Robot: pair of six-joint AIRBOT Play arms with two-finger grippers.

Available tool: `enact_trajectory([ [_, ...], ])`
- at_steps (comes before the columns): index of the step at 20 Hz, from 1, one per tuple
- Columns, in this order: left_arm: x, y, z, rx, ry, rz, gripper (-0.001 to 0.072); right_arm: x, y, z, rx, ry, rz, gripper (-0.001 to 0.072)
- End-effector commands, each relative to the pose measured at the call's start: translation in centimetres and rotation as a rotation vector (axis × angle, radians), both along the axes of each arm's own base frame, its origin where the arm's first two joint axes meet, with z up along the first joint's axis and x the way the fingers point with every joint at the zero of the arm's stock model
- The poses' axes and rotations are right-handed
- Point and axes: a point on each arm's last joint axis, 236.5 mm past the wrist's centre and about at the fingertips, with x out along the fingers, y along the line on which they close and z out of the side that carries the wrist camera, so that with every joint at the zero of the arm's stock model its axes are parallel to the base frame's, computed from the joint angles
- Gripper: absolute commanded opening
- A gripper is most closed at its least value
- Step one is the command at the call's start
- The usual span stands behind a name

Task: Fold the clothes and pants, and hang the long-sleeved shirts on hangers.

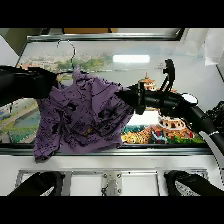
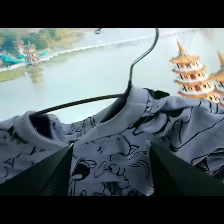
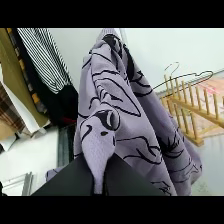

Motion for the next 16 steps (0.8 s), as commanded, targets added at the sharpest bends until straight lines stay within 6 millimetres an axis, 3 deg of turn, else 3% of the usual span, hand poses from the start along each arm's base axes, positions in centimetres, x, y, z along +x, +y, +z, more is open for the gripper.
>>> enact_trajectory([
  [1,-0.7,1.7,0.8,0.003,-0.026,0.037,0.0265,1.4,-1.4,2.3,0.102,0.027,-0.056,0.0012],
  [2,-0.8,1.8,0.7,0.007,-0.02,0.039,0.0083,2.3,-2.3,2.7,0.099,0.015,-0.092,0.0011],
  [3,-0.8,1.7,0.6,0.01,-0.016,0.038,0.0019,3.1,-3.4,3.2,0.094,-0.001,-0.134,0.0011],
  [6,0.0,1.1,-0.4,0.029,0.012,0.038,0.0019,5.1,-9.0,5.8,0.096,-0.068,-0.297,0.0011],
  [9,1.6,0.0,-2.0,0.061,0.05,0.036,0.0018,7.0,-17.2,6.9,-0.028,-0.103,-0.569,0.0011],
  [12,3.4,-1.4,-3.3,0.099,0.062,0.017,0.0018,7.0,-27.2,9.4,-0.133,-0.169,-0.912,0.001],
  [16,5.5,-3.1,-4.7,0.138,0.063,-0.011,0.0018,4.5,-40.8,12.9,-0.19,-0.188,-1.4,0.001],
])
